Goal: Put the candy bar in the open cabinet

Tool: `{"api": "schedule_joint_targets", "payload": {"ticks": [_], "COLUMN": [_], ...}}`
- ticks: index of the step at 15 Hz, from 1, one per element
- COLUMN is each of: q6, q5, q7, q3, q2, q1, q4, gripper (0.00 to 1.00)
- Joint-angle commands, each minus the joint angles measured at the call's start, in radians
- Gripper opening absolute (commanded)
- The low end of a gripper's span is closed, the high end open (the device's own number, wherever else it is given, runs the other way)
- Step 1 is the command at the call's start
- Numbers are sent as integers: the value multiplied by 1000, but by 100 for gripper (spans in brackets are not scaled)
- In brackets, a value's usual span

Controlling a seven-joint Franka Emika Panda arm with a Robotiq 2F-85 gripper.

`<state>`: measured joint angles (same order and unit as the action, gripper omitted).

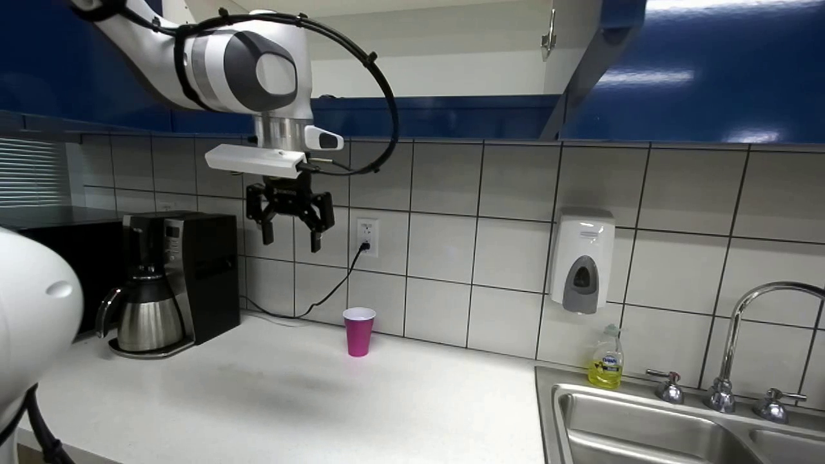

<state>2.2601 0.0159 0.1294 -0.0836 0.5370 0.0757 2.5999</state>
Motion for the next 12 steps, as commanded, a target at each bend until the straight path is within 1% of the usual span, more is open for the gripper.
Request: {"api": "schedule_joint_targets", "payload": {"ticks": [1,7,8,12], "q6": [66,186,142,167], "q5": [-29,-65,-34,-42], "q7": [39,32,28,28], "q3": [22,28,20,20], "q2": [8,-4,-5,-6], "q1": [-18,-30,-12,-14], "q4": [74,173,146,167], "gripper": [100,100,100,100]}}
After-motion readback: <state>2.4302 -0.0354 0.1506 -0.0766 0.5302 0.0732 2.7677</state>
